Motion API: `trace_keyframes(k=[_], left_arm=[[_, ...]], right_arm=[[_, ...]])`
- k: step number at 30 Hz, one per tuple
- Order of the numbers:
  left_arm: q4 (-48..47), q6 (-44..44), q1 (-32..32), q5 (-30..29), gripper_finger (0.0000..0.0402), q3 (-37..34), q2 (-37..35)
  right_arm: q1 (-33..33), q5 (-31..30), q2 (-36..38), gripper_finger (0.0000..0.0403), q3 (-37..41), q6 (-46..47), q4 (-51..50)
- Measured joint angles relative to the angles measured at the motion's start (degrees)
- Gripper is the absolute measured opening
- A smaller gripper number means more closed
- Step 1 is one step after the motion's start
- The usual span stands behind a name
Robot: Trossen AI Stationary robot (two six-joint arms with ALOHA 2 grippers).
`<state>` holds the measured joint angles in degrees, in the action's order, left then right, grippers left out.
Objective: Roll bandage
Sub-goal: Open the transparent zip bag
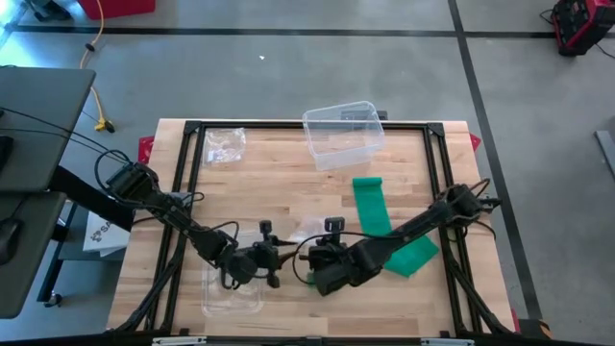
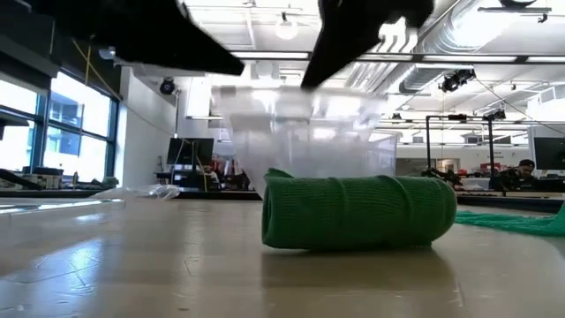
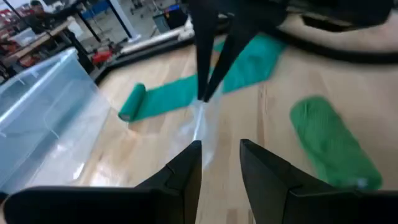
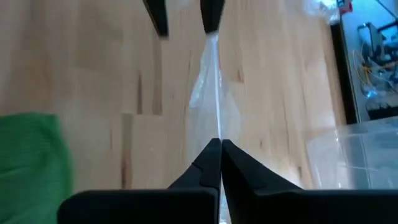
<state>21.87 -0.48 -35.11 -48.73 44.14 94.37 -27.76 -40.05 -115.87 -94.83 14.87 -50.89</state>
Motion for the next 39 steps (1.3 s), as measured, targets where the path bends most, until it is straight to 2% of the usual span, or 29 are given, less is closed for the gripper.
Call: trace_keyframes(k=[6,10,14,19,26,35,39], left_arm=[[10.9,6.6,0.3,1.0,0.0103,0.0,0.0],[14.2,6.0,0.5,3.3,0.0103,0.0,0.0],[10.5,0.6,3.2,9.6,0.0103,0.0,0.0],[4.4,-4.6,5.6,10.7,0.0103,0.0,0.0],[2.5,-5.0,6.0,14.9,0.0103,0.0,0.0],[2.4,-6.0,6.8,15.8,0.0103,0.0,0.0],[2.5,-6.5,7.8,19.8,0.0103,0.0,0.0]], right_arm=[[-0.9,3.1,1.0,0.0,0.0,-2.5,0.5],[-0.9,3.0,0.9,0.0,0.0,-3.4,1.5],[-1.2,3.0,0.8,0.0,0.0,-5.5,4.7],[-1.6,3.0,0.8,0.0,0.0,-5.7,6.6],[-1.5,3.0,0.8,0.0,0.0,-5.0,6.8],[-1.5,3.0,0.8,0.0,0.0,-6.4,9.6],[-1.5,3.1,0.8,0.0,0.0,-7.3,9.6]])
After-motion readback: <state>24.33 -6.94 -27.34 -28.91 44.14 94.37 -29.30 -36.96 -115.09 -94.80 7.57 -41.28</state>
